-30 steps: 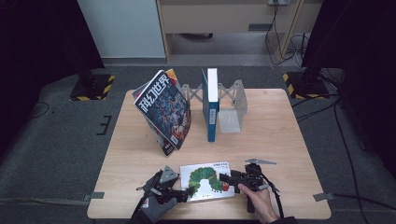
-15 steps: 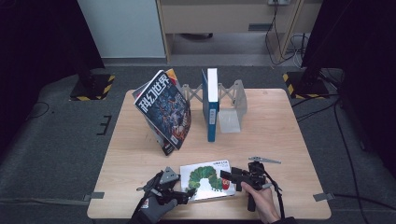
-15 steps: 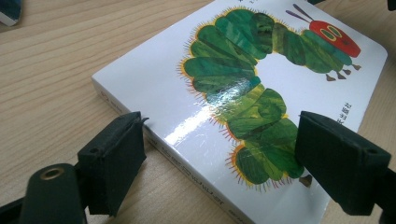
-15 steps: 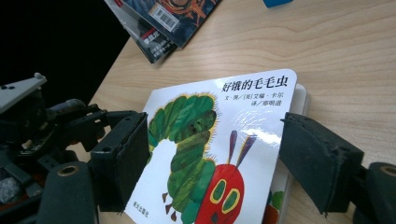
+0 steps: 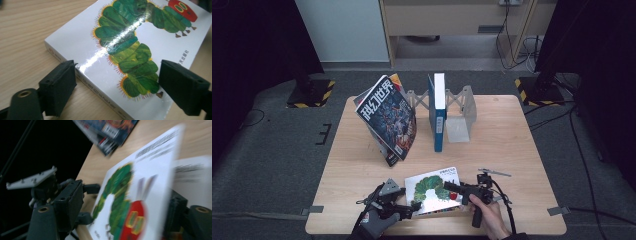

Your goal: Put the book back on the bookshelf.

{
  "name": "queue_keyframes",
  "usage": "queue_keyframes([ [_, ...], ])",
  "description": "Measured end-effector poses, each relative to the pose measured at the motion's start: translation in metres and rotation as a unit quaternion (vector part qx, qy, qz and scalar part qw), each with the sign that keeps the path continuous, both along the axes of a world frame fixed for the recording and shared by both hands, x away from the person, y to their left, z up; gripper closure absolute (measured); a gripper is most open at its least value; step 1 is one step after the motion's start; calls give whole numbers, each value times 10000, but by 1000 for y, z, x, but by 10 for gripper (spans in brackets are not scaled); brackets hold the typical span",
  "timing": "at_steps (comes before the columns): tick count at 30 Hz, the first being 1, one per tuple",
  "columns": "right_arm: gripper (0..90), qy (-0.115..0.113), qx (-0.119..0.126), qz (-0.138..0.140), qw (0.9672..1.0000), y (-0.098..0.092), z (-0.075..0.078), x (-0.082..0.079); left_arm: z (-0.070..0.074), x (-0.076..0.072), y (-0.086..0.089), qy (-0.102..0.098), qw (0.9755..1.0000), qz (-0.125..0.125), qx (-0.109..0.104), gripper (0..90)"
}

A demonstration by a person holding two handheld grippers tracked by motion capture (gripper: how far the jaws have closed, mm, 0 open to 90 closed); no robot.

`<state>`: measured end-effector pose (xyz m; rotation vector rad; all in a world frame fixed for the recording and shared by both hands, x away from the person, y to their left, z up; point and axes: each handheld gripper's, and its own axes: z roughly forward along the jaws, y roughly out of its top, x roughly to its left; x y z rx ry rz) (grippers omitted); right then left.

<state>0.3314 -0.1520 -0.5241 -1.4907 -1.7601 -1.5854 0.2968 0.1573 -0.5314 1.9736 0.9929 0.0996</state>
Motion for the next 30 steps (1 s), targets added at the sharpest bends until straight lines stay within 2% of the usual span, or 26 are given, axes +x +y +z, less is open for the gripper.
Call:
queue_keyframes([
  [1,291,-65,-143,82,9998,5,0,-1,0,-1,-2,-63,9999,12,77,161],
  [2,275,-188,-399,182,9989,12,-1,-1,1,-2,-3,-151,9998,-31,152,152],
  [3,278,-273,-603,264,9975,17,0,-2,2,-2,-4,-178,9997,-46,132,149],
  [4,292,-343,-679,300,9966,19,-1,-1,3,-2,-3,-187,9997,-57,123,153],
  [10,351,-282,-867,254,9955,9,-3,3,1,-1,-3,-208,9996,-68,182,153],
  [12,390,-334,-959,273,9945,6,-3,5,1,-1,-3,-205,9996,-49,182,155],
  [14,430,-368,-1103,305,9928,5,-2,7,1,-1,-3,-209,9996,-26,171,158],
  [19,517,-488,-1495,523,9862,4,-1,11,1,1,0,-206,9996,40,198,162],
  [27,577,-403,-1492,696,9855,3,0,14,1,4,3,-167,9996,162,154,165],
  [30,633,-497,-1398,794,9857,3,5,15,2,5,4,-165,9996,175,132,166],
])
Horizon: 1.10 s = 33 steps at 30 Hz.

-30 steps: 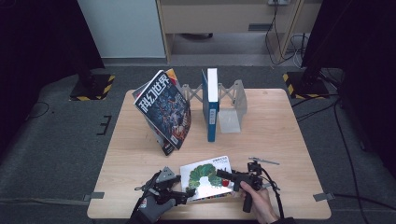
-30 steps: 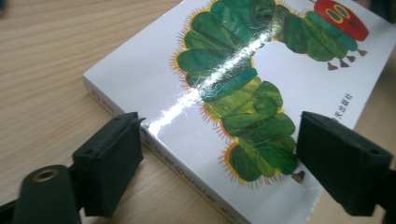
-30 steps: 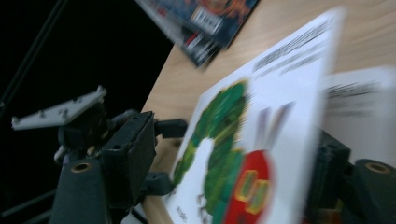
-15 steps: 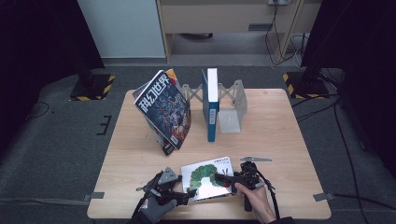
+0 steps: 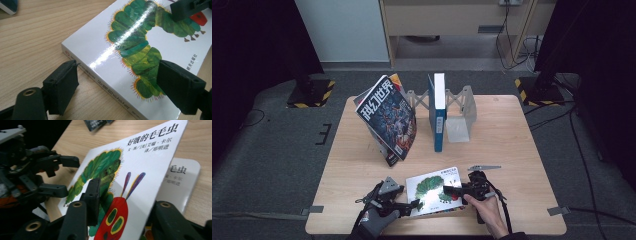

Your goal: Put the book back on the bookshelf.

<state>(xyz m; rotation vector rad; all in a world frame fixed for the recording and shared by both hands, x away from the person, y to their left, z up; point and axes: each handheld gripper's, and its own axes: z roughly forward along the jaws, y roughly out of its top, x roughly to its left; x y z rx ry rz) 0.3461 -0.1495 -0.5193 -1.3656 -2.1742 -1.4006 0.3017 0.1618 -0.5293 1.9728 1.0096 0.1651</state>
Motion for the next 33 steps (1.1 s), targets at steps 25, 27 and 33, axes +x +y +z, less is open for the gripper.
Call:
queue_keyframes([
  [25,773,-652,343,508,9960,-3,24,-7,3,1,4,125,9993,-53,-349,156],
  [27,773,-652,341,507,9960,-4,24,-7,3,1,3,134,9993,-61,-349,156],
  [33,774,-459,374,412,9974,-5,23,-6,2,2,3,137,9993,-76,-340,155],
])
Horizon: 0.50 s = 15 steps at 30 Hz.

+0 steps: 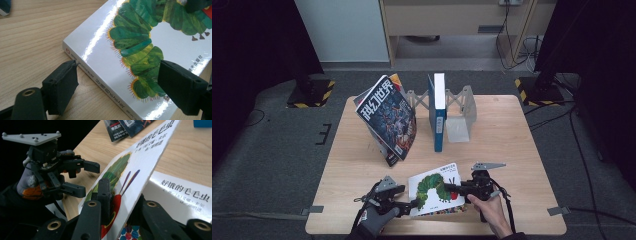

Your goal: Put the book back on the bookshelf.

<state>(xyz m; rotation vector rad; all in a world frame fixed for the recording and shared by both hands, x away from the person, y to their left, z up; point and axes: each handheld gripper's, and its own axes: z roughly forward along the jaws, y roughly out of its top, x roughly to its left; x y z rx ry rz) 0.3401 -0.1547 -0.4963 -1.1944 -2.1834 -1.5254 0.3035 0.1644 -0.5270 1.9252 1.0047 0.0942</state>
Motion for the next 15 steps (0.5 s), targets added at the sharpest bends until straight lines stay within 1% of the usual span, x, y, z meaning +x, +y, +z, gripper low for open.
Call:
queue_keyframes([
  [1,776,41,8,-32,10000,0,-1,1,0,0,0,3,10000,-4,3,155],
  [3,784,250,82,-112,9996,-2,-2,2,0,0,-1,14,10000,0,3,155],
  [6,803,556,234,-172,9980,-3,-1,2,-1,1,-1,22,10000,-9,2,155],
  [8,815,670,319,-165,9971,-4,-1,3,-1,1,-2,17,10000,-10,-4,155],
  [10,828,752,449,-125,9961,-5,0,3,0,1,-2,7,10000,-11,-30,155],
  [12,842,742,531,-64,9958,-6,1,3,0,1,-1,-36,10000,-1,-62,155],
  [15,873,722,763,34,9945,-8,4,2,1,1,-1,-2,9999,12,-140,152],
])
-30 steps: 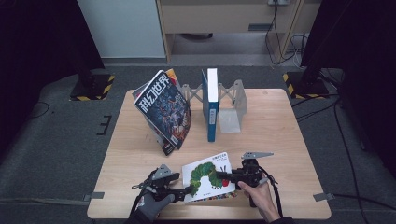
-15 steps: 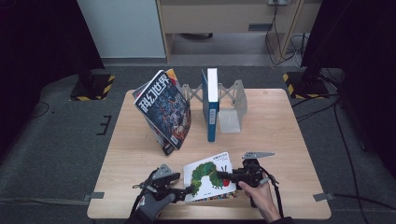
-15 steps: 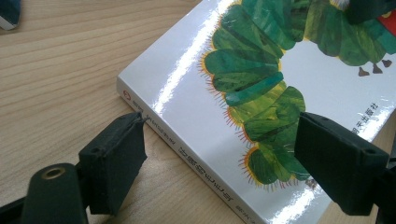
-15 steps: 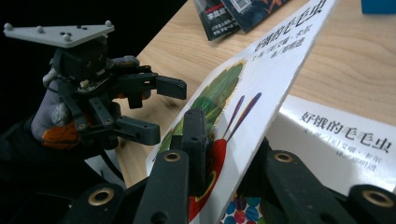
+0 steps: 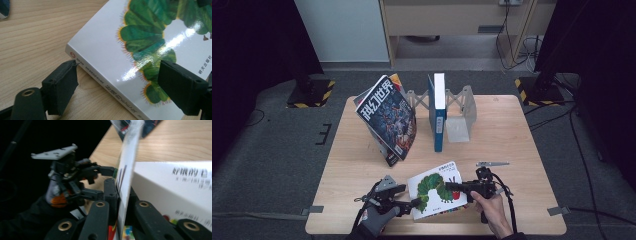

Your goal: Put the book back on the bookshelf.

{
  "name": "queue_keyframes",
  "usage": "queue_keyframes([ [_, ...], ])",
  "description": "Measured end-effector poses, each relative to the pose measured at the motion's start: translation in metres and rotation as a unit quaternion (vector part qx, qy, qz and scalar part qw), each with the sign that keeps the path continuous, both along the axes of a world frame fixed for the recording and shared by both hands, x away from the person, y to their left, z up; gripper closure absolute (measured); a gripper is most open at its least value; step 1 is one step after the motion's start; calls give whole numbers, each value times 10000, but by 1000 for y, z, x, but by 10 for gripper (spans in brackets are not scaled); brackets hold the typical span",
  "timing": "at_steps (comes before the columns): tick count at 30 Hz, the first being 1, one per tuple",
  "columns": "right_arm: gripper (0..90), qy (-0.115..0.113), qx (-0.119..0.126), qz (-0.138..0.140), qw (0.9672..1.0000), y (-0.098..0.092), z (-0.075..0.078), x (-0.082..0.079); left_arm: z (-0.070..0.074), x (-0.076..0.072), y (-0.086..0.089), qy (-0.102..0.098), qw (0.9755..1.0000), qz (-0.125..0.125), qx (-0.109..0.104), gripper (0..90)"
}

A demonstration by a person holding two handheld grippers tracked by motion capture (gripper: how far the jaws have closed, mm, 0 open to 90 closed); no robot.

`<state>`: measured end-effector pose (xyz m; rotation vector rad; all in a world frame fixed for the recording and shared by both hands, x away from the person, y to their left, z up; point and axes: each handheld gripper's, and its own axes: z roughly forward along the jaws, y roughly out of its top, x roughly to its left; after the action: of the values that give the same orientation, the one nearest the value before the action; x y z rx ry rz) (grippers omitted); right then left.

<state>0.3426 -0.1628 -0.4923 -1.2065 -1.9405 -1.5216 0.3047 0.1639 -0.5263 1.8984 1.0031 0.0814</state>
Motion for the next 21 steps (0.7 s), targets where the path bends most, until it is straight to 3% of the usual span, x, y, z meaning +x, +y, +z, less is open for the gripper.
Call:
queue_keyframes([
  [3,895,-119,204,60,9997,-3,3,0,0,0,0,26,9999,-17,-114,143],
  [7,895,-275,200,117,9994,-5,7,-1,-1,1,-1,60,9999,-70,-133,139],
  [14,895,-280,217,147,9993,-5,6,0,-5,10,-7,95,9983,-208,-538,96],
  [21,894,-255,96,128,9995,-8,3,2,-8,18,-10,117,9969,-266,-730,81],
])
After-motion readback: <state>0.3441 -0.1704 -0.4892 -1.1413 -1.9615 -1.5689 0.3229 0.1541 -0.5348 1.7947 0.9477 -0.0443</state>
